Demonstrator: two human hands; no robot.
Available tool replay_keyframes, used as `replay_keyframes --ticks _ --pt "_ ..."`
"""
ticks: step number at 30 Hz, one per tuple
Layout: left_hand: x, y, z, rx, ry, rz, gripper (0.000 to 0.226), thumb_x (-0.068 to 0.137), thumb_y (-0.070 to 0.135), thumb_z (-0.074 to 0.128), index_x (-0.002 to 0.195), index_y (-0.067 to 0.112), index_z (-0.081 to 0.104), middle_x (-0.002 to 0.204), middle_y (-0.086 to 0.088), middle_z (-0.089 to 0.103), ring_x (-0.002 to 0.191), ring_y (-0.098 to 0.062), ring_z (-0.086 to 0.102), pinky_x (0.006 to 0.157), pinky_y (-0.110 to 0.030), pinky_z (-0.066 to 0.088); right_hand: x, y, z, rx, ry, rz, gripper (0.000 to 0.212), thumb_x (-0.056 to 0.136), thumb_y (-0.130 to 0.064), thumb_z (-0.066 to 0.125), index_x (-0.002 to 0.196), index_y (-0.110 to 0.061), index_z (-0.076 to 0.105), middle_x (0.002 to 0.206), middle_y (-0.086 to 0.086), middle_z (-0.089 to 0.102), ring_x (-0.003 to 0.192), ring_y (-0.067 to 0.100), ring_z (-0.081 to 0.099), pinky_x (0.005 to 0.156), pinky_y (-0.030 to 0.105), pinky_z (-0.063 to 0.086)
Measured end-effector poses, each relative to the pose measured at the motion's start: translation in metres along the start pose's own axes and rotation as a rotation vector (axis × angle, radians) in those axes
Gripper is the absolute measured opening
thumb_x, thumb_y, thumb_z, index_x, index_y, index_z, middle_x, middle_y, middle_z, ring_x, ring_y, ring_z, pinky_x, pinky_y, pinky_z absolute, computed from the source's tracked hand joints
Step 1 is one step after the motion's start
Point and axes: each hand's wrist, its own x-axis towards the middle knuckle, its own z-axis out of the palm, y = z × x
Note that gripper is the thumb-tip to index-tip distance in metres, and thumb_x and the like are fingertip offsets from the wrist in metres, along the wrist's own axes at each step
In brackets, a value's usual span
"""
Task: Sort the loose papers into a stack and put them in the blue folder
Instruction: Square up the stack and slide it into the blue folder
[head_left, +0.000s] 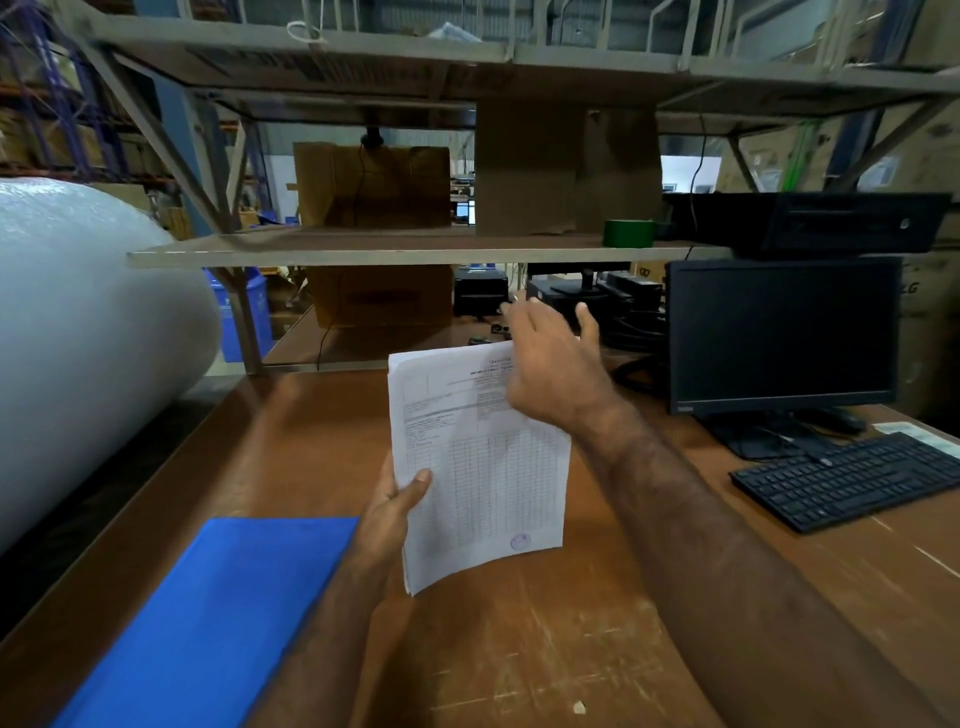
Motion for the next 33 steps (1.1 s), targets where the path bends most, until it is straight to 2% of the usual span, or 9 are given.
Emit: replay_keyframes --ticks 4,11,13,17,19,21,25,30,33 --pt "-0.001 0.0 -0.002 0.005 -0.002 -0.008 0.045 0.098 0.031 0.061 0.14 0.039 0.049 0.123 0.008 0.073 0.112 -0.022 0.071 0.099 -0.052 0.055 -0.006 -0.037 0.006 0.003 -0.046 -0.21 0.072 0.09 -0.027 0.061 0.154 -0.021 0.03 0.156 -0.001 0.039 0.151 0.016 0.027 0.123 0.06 -0.003" --pt "-0.002 -0.001 -0.002 -0.012 0.004 -0.008 0.04 0.098 0.028 0.062 0.135 0.04 0.053 0.123 0.009 0.073 0.116 -0.019 0.068 0.1 -0.045 0.054 -0.006 -0.044 0.009 0.008 -0.008 -0.206 0.075 0.085 -0.032 0.066 0.152 -0.025 0.033 0.155 -0.003 0.04 0.146 0.016 0.034 0.121 0.06 0.004" --pt "-0.002 0.0 0.0 -0.016 0.019 -0.006 0.037 0.099 0.027 0.062 0.132 0.042 0.054 0.121 0.012 0.073 0.116 -0.018 0.068 0.099 -0.044 0.054 -0.011 -0.03 0.01 0.083 0.154 -0.12 0.086 0.08 -0.033 0.066 0.156 -0.027 0.027 0.162 -0.002 0.029 0.151 0.016 0.025 0.122 0.059 0.003" --pt "-0.003 0.004 0.003 -0.061 0.0 0.007 0.035 0.102 0.018 0.057 0.13 0.038 0.054 0.12 0.009 0.074 0.112 -0.019 0.071 0.087 -0.037 0.059 -0.042 0.016 0.043 0.652 0.475 0.425 0.092 0.072 -0.041 0.07 0.153 -0.028 0.028 0.156 -0.001 0.036 0.142 0.019 0.039 0.118 0.052 0.028" --pt "-0.005 0.006 0.003 -0.076 -0.027 0.027 0.036 0.103 0.014 0.055 0.133 0.033 0.053 0.121 0.006 0.074 0.11 -0.019 0.072 0.081 -0.033 0.061 -0.058 0.033 0.071 1.086 0.328 0.577 0.082 0.068 -0.038 0.07 0.143 -0.027 0.039 0.142 0.002 0.051 0.126 0.022 0.056 0.1 0.049 0.052" --pt "-0.005 0.008 0.004 -0.082 -0.027 0.047 0.038 0.103 0.012 0.054 0.136 0.03 0.052 0.122 0.005 0.074 0.11 -0.019 0.072 0.081 -0.032 0.061 -0.072 0.044 0.095 1.339 0.078 0.621 0.066 0.068 -0.025 0.072 0.131 -0.02 0.052 0.124 0.005 0.067 0.115 0.03 0.066 0.081 0.041 0.06" --pt "-0.006 0.009 0.009 -0.04 0.057 0.072 0.036 0.103 0.016 0.056 0.131 0.038 0.052 0.116 0.01 0.075 0.108 -0.016 0.072 0.079 -0.03 0.061 -0.081 0.049 0.12 1.251 -0.046 0.65 0.034 0.088 -0.005 0.07 0.118 -0.019 0.065 0.111 -0.003 0.074 0.107 0.021 0.07 0.084 0.039 0.061" --pt "0.003 0.015 0.023 0.123 0.205 0.167 0.026 0.106 0.035 0.052 0.119 0.055 0.044 0.116 0.018 0.066 0.105 -0.007 0.067 0.081 -0.033 0.057 -0.076 0.031 0.128 1.123 0.186 0.627 0.039 0.095 -0.013 0.066 0.133 -0.019 0.056 0.119 -0.006 0.068 0.108 0.01 0.064 0.09 0.033 0.056" --pt "0.005 0.003 0.026 0.249 0.221 0.178 0.018 0.108 0.033 0.047 0.123 0.039 0.039 0.113 0.019 0.06 0.107 -0.01 0.062 0.086 -0.036 0.055 -0.091 0.017 0.14 0.962 0.233 0.629 0.039 0.099 -0.015 0.061 0.135 -0.01 0.048 0.117 -0.003 0.061 0.105 0.015 0.061 0.082 0.028 0.05"
